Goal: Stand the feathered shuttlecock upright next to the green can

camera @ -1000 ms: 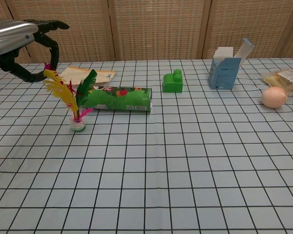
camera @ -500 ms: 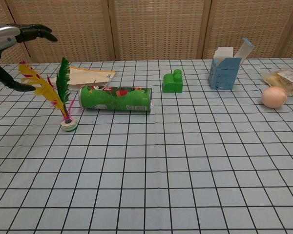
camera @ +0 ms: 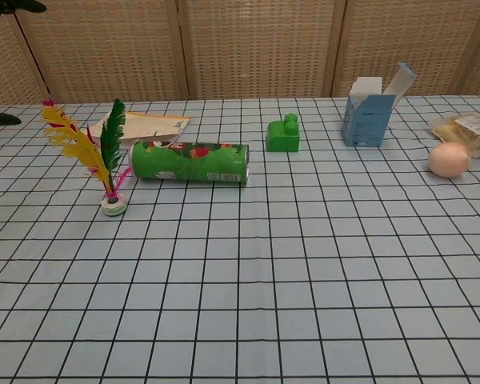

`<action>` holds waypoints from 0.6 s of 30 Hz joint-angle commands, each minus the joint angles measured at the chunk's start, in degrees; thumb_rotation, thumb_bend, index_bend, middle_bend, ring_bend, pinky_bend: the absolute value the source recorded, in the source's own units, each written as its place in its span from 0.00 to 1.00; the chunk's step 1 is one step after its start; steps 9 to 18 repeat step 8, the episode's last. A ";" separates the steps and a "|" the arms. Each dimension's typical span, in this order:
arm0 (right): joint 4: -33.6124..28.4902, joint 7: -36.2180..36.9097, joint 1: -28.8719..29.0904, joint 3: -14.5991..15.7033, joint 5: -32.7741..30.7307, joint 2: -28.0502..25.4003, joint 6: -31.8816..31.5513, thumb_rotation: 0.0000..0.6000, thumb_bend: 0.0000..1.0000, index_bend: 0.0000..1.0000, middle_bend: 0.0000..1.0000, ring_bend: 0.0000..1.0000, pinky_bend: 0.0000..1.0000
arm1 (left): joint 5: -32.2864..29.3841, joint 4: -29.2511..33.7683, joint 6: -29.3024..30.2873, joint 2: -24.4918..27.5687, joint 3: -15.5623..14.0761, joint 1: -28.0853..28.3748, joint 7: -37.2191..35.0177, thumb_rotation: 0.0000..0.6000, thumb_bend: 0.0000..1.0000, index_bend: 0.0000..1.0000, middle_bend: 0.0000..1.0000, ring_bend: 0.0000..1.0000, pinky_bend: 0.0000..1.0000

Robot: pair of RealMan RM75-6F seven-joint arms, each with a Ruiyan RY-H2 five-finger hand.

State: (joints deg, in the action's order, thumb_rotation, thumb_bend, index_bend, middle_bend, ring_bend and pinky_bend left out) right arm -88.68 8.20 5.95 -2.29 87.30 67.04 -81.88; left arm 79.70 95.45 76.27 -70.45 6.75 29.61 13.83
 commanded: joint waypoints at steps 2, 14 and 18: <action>-0.26 -1.07 0.03 0.20 0.30 0.06 -0.04 1.00 0.01 0.01 0.00 0.00 0.00 | 4.32 -0.23 9.78 -1.13 -4.12 -7.61 3.62 1.00 0.15 0.02 0.00 0.00 0.00; -0.39 -2.55 0.04 0.12 0.49 0.54 -0.43 1.00 0.01 0.01 0.00 0.00 0.00 | 5.39 -2.07 14.32 -3.18 -9.39 -14.64 3.87 1.00 0.15 0.02 0.00 0.00 0.00; -0.39 -2.55 0.04 0.12 0.49 0.54 -0.43 1.00 0.01 0.01 0.00 0.00 0.00 | 5.39 -2.07 14.32 -3.18 -9.39 -14.64 3.87 1.00 0.15 0.02 0.00 0.00 0.00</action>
